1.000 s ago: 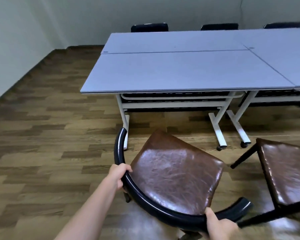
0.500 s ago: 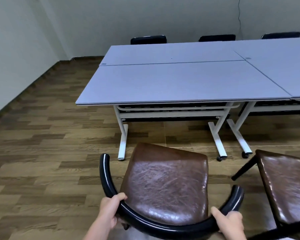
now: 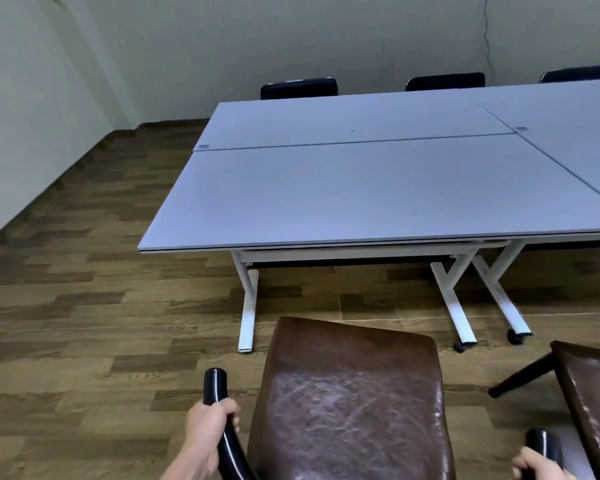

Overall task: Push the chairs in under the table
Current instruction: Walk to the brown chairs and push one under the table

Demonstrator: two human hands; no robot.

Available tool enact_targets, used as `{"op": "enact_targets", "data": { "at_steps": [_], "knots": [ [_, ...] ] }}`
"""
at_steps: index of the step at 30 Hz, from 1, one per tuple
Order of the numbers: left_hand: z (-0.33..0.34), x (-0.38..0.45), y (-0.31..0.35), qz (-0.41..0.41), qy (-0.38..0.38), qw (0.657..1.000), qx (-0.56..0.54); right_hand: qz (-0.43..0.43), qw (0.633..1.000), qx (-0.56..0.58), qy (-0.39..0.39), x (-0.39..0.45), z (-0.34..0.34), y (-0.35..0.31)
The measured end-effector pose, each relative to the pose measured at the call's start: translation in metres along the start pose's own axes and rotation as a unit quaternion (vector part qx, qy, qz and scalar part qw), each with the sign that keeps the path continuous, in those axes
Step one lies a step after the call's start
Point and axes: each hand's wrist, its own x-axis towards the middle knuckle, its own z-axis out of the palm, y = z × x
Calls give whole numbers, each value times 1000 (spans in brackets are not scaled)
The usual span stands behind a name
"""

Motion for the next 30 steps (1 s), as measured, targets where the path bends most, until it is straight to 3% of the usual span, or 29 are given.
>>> {"op": "enact_targets", "data": {
  "at_steps": [18,30],
  "knots": [
    [74,131,113,28,50,995,-79,-57,994,31,-92,64,178,-165],
    [112,171,167,11,46,993,-106,-60,991,48,-108,96,234,-222]
  ]
}}
